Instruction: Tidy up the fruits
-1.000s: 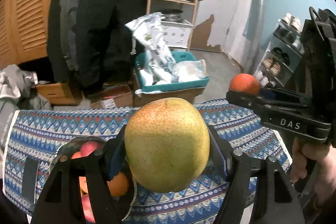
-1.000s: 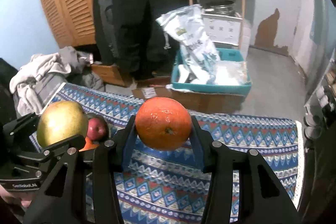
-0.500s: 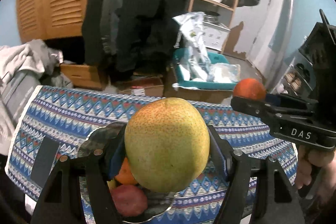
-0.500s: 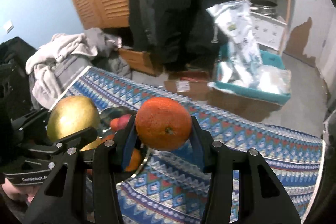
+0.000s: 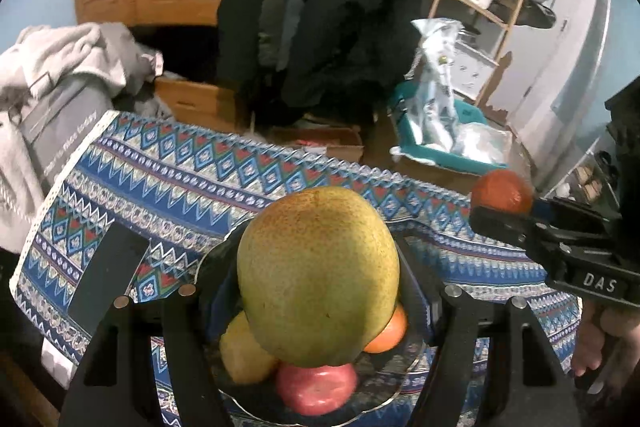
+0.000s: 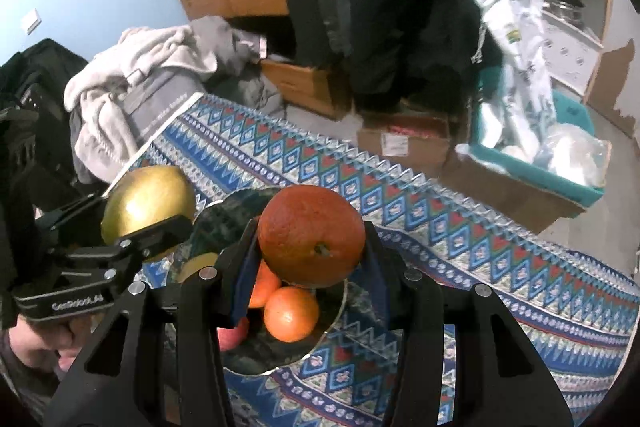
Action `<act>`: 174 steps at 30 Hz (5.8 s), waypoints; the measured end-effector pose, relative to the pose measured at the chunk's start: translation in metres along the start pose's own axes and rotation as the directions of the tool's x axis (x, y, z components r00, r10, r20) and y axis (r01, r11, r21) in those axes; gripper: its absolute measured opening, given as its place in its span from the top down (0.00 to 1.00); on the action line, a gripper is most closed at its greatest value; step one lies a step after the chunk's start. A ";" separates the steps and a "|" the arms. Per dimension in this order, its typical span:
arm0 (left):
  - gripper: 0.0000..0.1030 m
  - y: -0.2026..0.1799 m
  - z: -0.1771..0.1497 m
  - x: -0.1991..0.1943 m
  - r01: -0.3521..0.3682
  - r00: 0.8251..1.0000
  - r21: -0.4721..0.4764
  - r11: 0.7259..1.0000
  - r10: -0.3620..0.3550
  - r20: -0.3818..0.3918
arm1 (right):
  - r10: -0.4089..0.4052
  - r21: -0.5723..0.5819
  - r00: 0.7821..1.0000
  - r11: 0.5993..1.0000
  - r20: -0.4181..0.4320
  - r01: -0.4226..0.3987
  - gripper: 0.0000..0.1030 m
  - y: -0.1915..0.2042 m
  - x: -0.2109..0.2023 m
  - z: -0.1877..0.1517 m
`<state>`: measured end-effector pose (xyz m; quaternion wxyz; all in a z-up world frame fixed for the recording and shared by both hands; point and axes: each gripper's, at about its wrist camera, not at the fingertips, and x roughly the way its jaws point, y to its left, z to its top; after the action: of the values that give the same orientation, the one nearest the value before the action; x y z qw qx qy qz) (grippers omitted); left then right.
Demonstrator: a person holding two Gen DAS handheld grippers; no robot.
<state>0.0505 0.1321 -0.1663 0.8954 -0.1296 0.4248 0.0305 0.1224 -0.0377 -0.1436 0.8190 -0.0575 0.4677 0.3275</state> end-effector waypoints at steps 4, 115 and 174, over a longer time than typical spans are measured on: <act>0.30 0.012 -0.004 0.014 -0.021 0.999 -0.018 1.000 0.020 -0.029 | 0.007 -0.001 0.999 1.000 -0.040 -0.007 0.54 0.002 0.017 -0.002; 0.00 -0.060 0.030 -0.151 -0.064 0.954 0.065 0.996 0.042 0.297 | -0.246 0.116 0.896 0.969 0.370 0.218 0.18 -0.010 -0.181 -0.020; 0.00 -0.079 0.032 -0.146 -0.109 0.959 0.133 0.985 0.069 0.274 | -0.241 0.098 0.917 0.970 0.319 0.221 0.18 -0.016 -0.169 -0.027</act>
<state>-0.0048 0.0720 -0.0182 0.9496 -0.0386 0.3059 0.0569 0.0532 -0.1422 -0.0257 0.9196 -0.0322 0.3244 0.2194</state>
